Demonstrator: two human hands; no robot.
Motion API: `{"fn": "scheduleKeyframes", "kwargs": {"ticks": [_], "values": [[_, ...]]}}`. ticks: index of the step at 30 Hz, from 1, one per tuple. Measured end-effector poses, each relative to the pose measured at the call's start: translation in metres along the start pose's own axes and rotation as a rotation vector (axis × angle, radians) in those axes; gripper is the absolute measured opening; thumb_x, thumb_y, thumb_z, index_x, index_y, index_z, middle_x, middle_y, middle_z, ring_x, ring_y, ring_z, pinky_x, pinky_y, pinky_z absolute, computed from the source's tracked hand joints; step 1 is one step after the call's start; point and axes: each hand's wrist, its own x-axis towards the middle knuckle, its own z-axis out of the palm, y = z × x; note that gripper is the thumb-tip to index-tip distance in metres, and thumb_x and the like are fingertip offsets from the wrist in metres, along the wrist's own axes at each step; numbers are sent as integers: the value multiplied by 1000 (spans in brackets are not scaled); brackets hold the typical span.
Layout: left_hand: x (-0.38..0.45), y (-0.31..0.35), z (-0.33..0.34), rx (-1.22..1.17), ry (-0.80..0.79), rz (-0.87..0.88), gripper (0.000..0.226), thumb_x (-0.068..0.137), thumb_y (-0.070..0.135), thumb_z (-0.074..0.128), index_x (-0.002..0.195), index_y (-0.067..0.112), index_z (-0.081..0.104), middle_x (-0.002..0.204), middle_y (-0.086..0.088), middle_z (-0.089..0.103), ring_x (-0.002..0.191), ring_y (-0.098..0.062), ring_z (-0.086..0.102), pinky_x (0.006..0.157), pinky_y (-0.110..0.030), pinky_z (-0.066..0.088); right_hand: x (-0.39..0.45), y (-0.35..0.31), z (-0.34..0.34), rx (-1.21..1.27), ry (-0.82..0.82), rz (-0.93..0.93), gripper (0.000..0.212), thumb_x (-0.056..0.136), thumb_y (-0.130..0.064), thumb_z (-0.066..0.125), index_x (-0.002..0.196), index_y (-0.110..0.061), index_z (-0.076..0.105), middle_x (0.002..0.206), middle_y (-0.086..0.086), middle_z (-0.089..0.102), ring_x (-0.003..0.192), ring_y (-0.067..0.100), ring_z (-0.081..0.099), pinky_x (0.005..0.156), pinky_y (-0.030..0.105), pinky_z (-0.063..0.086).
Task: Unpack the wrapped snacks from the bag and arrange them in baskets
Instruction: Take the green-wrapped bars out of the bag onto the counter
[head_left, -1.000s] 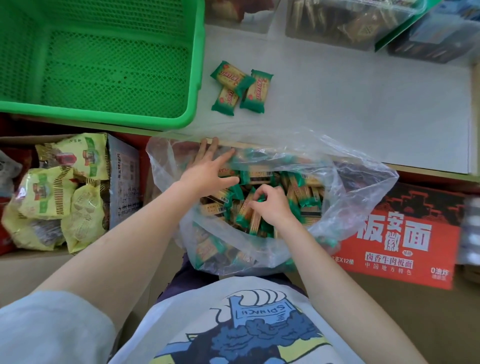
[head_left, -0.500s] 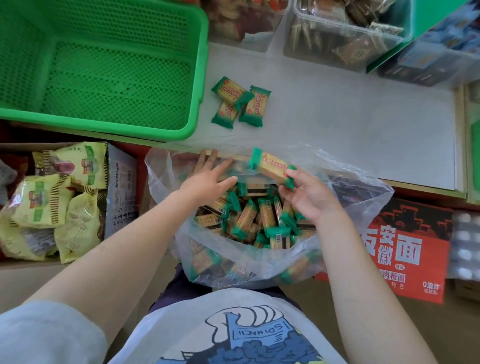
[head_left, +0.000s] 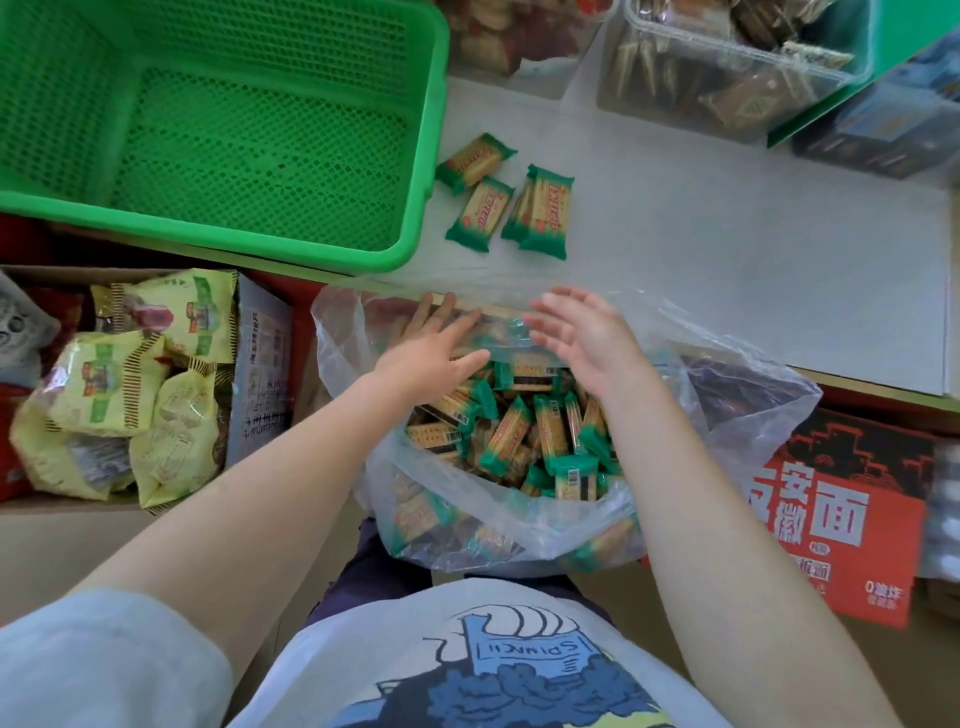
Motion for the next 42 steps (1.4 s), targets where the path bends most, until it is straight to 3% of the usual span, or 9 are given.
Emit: {"fn": "scheduleKeyframes", "kwargs": {"ticks": [8,14,18,24,26,31,35,39,42], "values": [[-1,-5,5,-26,29,15,67,99,60,40,157,45,9,167,13,-8,153,-14,-16,123,-45,0,-39,99,-14,-548,19,190,21,96,-13,63,116,-15,68,110,3,70,97,19,69,82,31,59],[-2,0,4,-82,49,11,64,100,55,42,156,46,13,168,8,-4,154,-18,-14,124,-49,4,-24,123,-10,-943,-41,4,39,91,-28,71,129,-21,64,92,-7,59,89,15,57,77,28,46],[-2,0,6,-93,41,3,64,100,54,43,156,47,14,168,10,-5,153,-17,-15,123,-47,4,-20,128,-8,-1043,4,-20,26,89,-38,72,108,-23,61,103,4,60,85,18,56,61,26,39],[-1,-2,5,-100,33,6,63,100,54,43,157,46,15,168,11,-5,153,-16,-15,123,-47,3,-30,127,-11,-907,152,-52,19,90,-10,68,86,-18,51,84,-2,55,79,19,54,59,25,43],[-1,-4,5,-100,30,6,63,100,55,43,157,47,15,168,11,-4,153,-15,-15,123,-47,3,-38,119,-16,-653,146,26,21,90,-10,70,91,-20,52,93,2,59,84,20,59,67,33,55],[0,-1,1,-133,15,0,61,102,53,39,157,44,14,168,11,-2,153,-16,-13,124,-50,4,-54,100,-28,-7,-1,207,46,90,-5,71,127,-20,49,119,10,68,99,23,67,79,36,55],[-1,0,-3,-150,3,-13,61,102,53,40,157,42,16,168,10,1,154,-15,-10,125,-46,6,-58,77,-29,331,19,211,29,95,-13,65,123,-6,63,112,15,71,93,21,69,78,31,56],[2,1,-4,-156,10,-23,65,99,55,45,156,46,15,167,13,1,154,-13,-10,124,-45,8,-48,38,-20,266,99,170,27,96,-29,66,112,-8,64,82,4,61,60,11,56,48,21,48],[2,1,-3,-174,15,-16,67,98,56,47,156,47,15,167,14,1,154,-13,-10,124,-48,9,-28,8,-5,91,64,120,30,98,-30,63,116,-6,63,82,3,59,52,7,51,43,18,42]]}}
